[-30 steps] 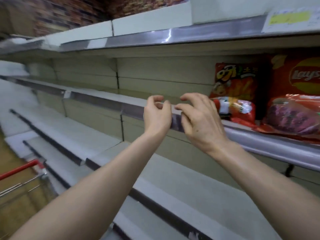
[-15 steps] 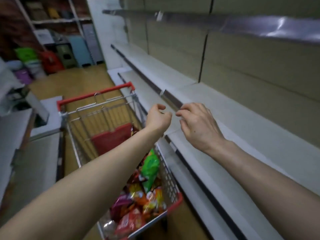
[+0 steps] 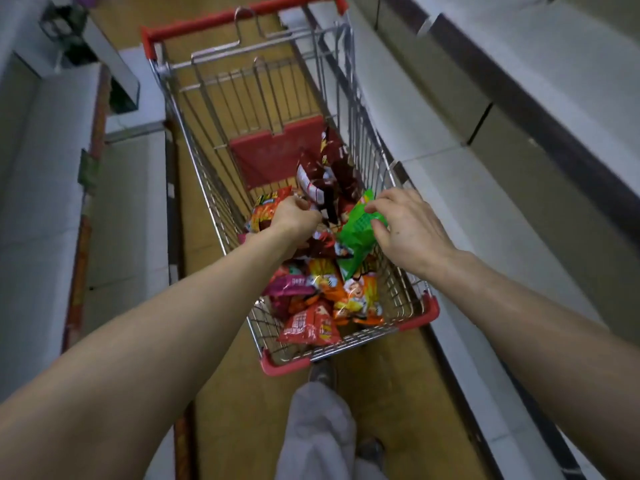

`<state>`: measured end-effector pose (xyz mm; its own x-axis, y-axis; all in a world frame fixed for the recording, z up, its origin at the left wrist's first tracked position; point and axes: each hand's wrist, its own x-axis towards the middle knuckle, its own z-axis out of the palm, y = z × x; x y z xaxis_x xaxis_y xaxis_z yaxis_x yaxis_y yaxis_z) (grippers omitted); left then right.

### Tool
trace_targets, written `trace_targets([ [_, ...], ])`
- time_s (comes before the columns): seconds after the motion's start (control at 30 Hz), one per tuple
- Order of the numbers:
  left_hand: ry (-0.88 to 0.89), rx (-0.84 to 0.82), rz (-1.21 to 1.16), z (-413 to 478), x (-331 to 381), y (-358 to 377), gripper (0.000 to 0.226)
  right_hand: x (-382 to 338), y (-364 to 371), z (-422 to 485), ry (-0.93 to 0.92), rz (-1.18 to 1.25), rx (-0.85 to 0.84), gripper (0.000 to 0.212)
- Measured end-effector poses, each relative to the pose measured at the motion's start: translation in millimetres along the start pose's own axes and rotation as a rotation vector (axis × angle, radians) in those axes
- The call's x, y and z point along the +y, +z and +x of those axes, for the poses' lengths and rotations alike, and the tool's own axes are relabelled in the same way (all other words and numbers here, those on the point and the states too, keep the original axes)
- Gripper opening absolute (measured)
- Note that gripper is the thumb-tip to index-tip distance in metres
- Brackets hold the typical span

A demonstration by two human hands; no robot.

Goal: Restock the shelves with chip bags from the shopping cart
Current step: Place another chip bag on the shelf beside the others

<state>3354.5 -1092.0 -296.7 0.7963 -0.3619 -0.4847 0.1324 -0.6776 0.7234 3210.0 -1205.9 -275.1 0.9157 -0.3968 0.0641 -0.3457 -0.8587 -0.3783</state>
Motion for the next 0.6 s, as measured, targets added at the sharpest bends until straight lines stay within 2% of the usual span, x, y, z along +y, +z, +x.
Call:
trace_targets([
  [0.13,-0.093,0.024,0.012,34,-36,-4,0.025,0,39,12,0.045,0.016,-0.1,0.034],
  [0.37,-0.121,0.128,0.086,90,-62,-5,0.029,8,97,49,0.164,0.04,-0.232,0.035],
  [0.47,-0.188,0.13,0.117,117,-70,-10,0.046,8,114,68,0.217,0.05,-0.298,0.042],
  [0.6,-0.33,0.047,0.044,150,-88,-12,0.083,3,139,85,0.261,0.111,-0.442,0.064],
])
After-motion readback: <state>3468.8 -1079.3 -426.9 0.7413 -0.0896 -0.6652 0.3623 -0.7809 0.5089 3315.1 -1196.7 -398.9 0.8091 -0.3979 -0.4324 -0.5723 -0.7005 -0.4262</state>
